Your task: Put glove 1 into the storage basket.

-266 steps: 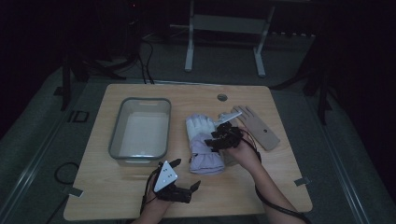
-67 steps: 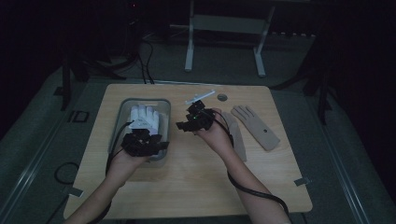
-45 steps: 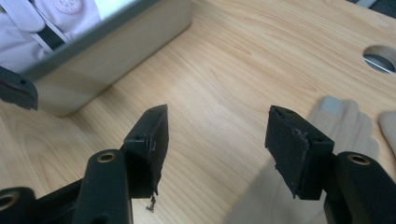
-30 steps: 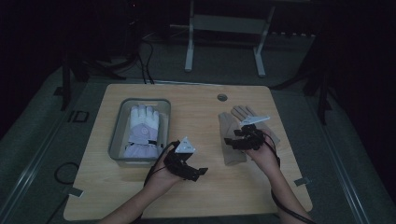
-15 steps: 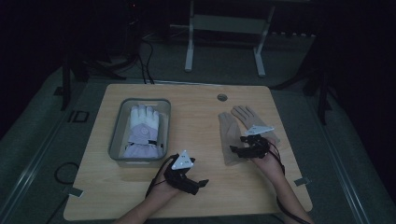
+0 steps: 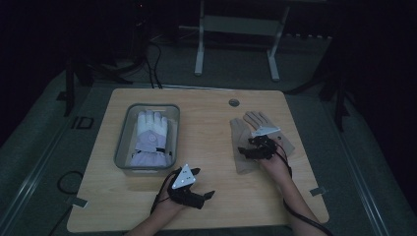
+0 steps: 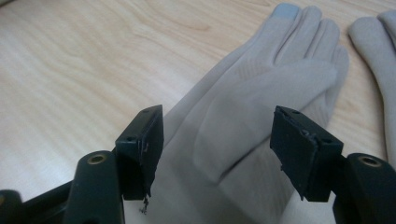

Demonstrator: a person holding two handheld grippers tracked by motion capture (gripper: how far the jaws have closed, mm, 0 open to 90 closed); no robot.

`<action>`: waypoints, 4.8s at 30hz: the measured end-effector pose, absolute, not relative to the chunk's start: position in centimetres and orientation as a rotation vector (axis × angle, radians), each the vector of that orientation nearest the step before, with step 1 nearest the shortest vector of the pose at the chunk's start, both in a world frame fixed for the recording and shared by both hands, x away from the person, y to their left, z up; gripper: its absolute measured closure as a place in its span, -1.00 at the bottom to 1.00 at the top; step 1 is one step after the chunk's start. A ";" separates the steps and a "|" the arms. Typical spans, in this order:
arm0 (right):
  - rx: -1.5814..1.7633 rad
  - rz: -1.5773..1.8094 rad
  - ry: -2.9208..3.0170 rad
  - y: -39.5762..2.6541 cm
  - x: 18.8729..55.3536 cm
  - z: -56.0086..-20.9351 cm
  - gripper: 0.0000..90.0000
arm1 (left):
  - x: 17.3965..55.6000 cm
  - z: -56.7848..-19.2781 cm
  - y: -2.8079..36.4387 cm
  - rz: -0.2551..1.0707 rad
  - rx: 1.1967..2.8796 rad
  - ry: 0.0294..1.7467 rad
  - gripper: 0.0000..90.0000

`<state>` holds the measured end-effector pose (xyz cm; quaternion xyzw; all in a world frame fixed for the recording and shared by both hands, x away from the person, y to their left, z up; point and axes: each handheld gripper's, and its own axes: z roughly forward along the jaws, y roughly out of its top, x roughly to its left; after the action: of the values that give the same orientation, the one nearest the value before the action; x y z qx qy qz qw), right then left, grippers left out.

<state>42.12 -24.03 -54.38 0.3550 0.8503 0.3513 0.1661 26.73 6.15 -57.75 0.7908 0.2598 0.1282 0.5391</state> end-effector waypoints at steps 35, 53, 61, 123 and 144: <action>1.115 1.154 2.341 -15.7 40.2 -51.5 0.78 | 26.5 -57.8 6.3 0.314 1.857 0.616 -0.87; 1.081 1.098 2.408 -14.8 40.3 -54.3 0.12 | 26.5 -57.9 6.3 0.301 1.858 0.611 -0.91; 1.039 1.116 2.272 -20.2 41.4 -50.7 0.12 | 26.7 -57.9 6.5 0.281 1.846 0.616 -0.91; 1.617 0.919 1.861 -32.4 40.5 -49.9 0.72 | 26.6 -57.9 6.4 0.294 1.848 0.612 -0.93; 1.696 0.757 1.891 -33.3 39.3 -54.7 0.50 | 26.6 -57.9 6.3 0.292 1.849 0.604 -0.93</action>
<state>39.35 -33.31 -54.73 0.6206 0.6920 0.2771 0.2434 26.59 6.35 -57.92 0.7824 0.2557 0.1236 0.5542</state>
